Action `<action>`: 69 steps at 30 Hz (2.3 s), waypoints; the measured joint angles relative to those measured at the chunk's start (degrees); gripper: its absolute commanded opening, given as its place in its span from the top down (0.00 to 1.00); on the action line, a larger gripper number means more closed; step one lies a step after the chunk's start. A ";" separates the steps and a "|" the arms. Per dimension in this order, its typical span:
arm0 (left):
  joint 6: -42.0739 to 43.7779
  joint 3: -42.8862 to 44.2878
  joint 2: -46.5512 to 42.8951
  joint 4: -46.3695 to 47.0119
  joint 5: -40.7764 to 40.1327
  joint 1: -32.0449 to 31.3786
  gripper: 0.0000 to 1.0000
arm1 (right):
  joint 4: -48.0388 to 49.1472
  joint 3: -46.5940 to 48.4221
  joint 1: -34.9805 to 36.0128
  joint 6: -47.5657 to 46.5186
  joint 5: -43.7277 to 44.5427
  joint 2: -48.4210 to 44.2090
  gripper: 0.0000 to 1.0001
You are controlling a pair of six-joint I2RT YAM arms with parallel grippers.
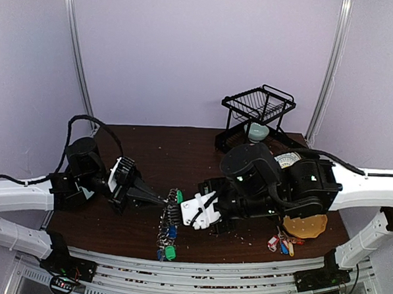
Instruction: Put the keys on the keyring
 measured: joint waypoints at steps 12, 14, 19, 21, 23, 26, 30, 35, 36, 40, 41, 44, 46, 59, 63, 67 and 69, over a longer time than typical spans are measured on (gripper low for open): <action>-8.74 0.70 1.20 5.31 -0.26 -0.44 1.00 | 1.66 0.81 1.60 -2.56 2.82 0.94 1.00; -9.16 0.70 1.20 5.38 -0.37 -0.63 1.00 | 1.57 1.88 1.60 -2.36 3.65 1.75 1.00; -9.60 0.70 0.31 4.96 -0.59 -0.70 1.00 | -1.60 7.23 1.57 -0.68 5.40 4.90 1.00; -9.27 0.70 -0.90 4.17 -1.16 -0.70 1.00 | -4.59 9.70 1.40 -0.24 5.05 6.03 1.00; -8.76 0.70 -2.54 3.26 -2.27 -0.70 1.00 | -9.68 12.68 1.31 0.44 3.58 6.93 1.00; -8.31 0.85 -4.22 2.14 -3.76 -0.70 1.00 | -20.06 18.78 0.79 2.03 -1.49 8.37 1.00; -7.48 0.90 -4.42 0.33 -5.57 -0.70 1.00 | -29.97 22.62 0.72 6.03 -6.25 8.35 1.00; -6.34 1.09 -2.10 -0.96 -6.19 -0.72 1.00 | -35.98 22.95 0.68 8.96 -9.14 8.90 1.00; -6.19 1.16 -1.33 -1.14 -6.14 -0.76 1.00 | -36.06 22.97 0.52 9.53 -9.38 9.20 1.00; -5.55 1.25 -0.85 -2.97 -6.80 -0.81 1.00 | -29.81 16.48 -4.63 16.15 -14.38 7.67 1.00; -5.27 1.25 -1.36 -3.19 -7.69 -0.85 1.00 | -27.69 12.92 -7.32 18.84 -15.02 6.93 1.00; -3.98 1.25 -3.76 -4.48 -11.04 -0.96 1.00 | -23.69 3.93 -14.27 26.73 -14.84 7.52 1.00; -2.75 1.25 -5.51 -5.64 -13.29 -0.96 1.00 | -23.30 -0.90 -17.57 32.74 -12.79 10.64 1.00; 0.57 1.22 -6.67 -8.92 -17.16 -0.96 1.00 | -34.53 10.62 -21.66 45.33 -4.68 37.03 0.55; 1.07 1.20 -7.08 -9.07 -17.70 -0.96 1.00 | -35.52 17.07 -21.66 45.22 -2.67 40.54 0.44; 1.44 1.20 -7.21 -9.35 -17.79 -0.96 1.00 | -28.87 16.61 -21.81 44.19 -0.83 35.58 0.39; 1.60 1.11 -7.32 -9.53 -17.88 -0.96 1.00 | -21.84 9.84 -22.05 44.44 -0.44 27.74 0.41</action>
